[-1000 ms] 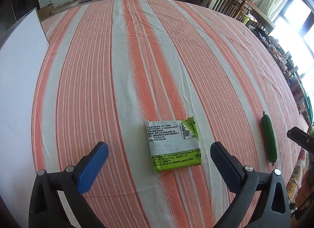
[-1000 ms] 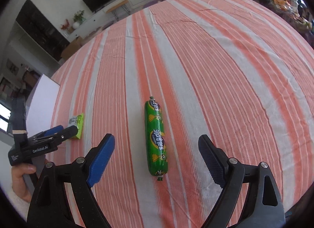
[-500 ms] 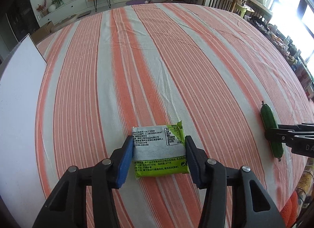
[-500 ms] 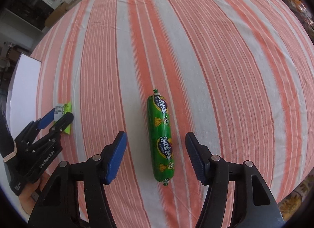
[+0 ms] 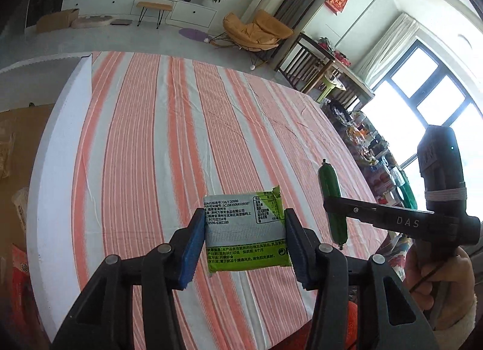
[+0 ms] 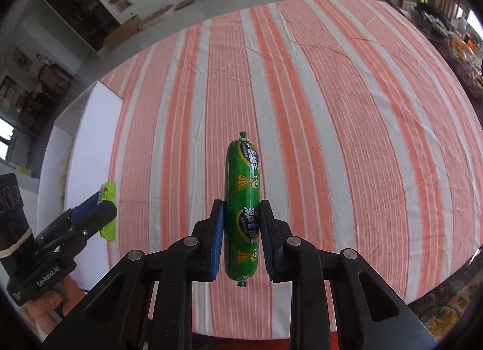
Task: Organize snacks
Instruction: 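Carry the flat pouch and sausage stick into the white box and open both tools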
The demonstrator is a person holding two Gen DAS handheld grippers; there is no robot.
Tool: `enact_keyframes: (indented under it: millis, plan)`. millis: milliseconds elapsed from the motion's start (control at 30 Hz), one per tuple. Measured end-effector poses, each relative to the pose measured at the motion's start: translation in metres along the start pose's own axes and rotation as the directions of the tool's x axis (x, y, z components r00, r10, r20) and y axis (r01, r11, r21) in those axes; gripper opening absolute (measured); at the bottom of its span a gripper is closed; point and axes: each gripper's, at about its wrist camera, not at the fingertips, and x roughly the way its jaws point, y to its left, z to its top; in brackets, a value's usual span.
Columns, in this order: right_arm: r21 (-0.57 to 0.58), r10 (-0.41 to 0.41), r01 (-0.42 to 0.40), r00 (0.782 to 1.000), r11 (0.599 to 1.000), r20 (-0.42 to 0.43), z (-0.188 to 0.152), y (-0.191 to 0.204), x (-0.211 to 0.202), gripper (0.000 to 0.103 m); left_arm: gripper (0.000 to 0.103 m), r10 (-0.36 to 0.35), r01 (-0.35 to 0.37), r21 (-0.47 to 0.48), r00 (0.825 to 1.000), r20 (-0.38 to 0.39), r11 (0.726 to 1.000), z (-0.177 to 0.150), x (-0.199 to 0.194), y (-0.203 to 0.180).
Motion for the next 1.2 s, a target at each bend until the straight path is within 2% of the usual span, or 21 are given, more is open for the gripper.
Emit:
enact_keyframes:
  millis: [67,133,200,300,400,433,567,600,633,667,700,733,800,900,967,1033,1133,1200]
  plan:
    - [-0.049,0.065,-0.064,0.998,0.997,0.019,0.001,0.032,-0.013,0.024,0.05,-0.023,0.024,-0.014,0.998,0.054,1.0,0.005,-0.04,0.007]
    - [-0.107,0.13,-0.127,0.991,0.986,0.025,0.0,0.073,-0.017,0.024,0.05,-0.01,0.012,-0.022,0.993,0.114,1.0,0.012,-0.079,0.019]
    - [-0.159,0.192,-0.187,0.981,0.969,0.017,-0.003,0.112,-0.017,0.024,0.05,0.026,-0.021,-0.035,0.986,0.165,0.999,0.016,-0.114,0.038]
    - [-0.236,0.27,-0.265,0.963,0.935,-0.012,-0.012,0.173,-0.009,0.024,0.05,0.12,-0.103,-0.087,0.968,0.221,0.991,0.016,-0.158,0.075]
    - [-0.295,0.329,-0.331,0.943,0.896,-0.058,-0.02,0.223,0.01,0.024,0.05,0.249,-0.214,-0.163,0.938,0.24,0.963,0.007,-0.181,0.121]
    - [-0.311,0.338,-0.347,0.937,0.885,-0.084,-0.022,0.238,0.021,0.024,0.05,0.272,-0.228,-0.198,0.933,0.235,0.953,0.002,-0.186,0.135]
    - [-0.341,0.345,-0.388,0.921,0.857,-0.181,-0.031,0.27,0.066,0.024,0.05,0.295,-0.22,-0.322,0.933,0.207,0.921,-0.029,-0.194,0.184]
    - [-0.35,0.339,-0.39,0.919,0.852,-0.2,-0.032,0.277,0.078,0.024,0.05,0.267,-0.182,-0.36,0.942,0.204,0.915,-0.037,-0.196,0.192]
    - [-0.359,0.329,-0.388,0.92,0.849,-0.214,-0.036,0.284,0.087,0.024,0.05,0.207,-0.108,-0.405,0.955,0.211,0.908,-0.049,-0.201,0.196]
    - [-0.362,0.321,-0.387,0.919,0.848,-0.23,-0.04,0.288,0.095,0.024,0.05,0.134,-0.02,-0.427,0.962,0.238,0.904,-0.057,-0.208,0.195]
    - [-0.358,0.321,-0.393,0.915,0.847,-0.245,-0.043,0.292,0.101,0.024,0.05,0.079,0.043,-0.42,0.96,0.269,0.906,-0.061,-0.216,0.188]
    - [-0.354,0.325,-0.4,0.911,0.845,-0.254,-0.046,0.293,0.104,0.024,0.05,0.067,0.059,-0.399,0.954,0.293,0.915,-0.062,-0.224,0.178]
    - [-0.364,0.311,-0.386,0.917,0.848,-0.248,-0.05,0.293,0.104,0.024,0.05,0.056,0.071,-0.36,0.943,0.329,0.93,-0.059,-0.238,0.157]
    - [-0.372,0.309,-0.372,0.926,0.85,-0.218,-0.047,0.288,0.09,0.024,0.05,-0.066,0.181,-0.295,0.931,0.36,0.938,-0.048,-0.249,0.122]
    - [-0.376,0.315,-0.367,0.929,0.851,-0.195,-0.042,0.285,0.076,0.024,0.05,-0.122,0.222,-0.243,0.921,0.369,0.944,-0.041,-0.257,0.093]
    - [-0.392,0.308,-0.349,0.937,0.851,-0.167,-0.037,0.284,0.062,0.024,0.05,-0.205,0.299,-0.215,0.906,0.371,0.93,-0.033,-0.27,0.072]
    - [-0.404,0.302,-0.337,0.941,0.85,-0.151,-0.035,0.282,0.044,0.024,0.05,-0.325,0.412,-0.194,0.872,0.366,0.89,-0.021,-0.296,0.049]
    - [-0.417,0.298,-0.333,0.943,0.846,-0.149,-0.034,0.282,0.04,0.024,0.05,-0.336,0.416,-0.162,0.866,0.37,0.895,-0.015,-0.317,0.035]
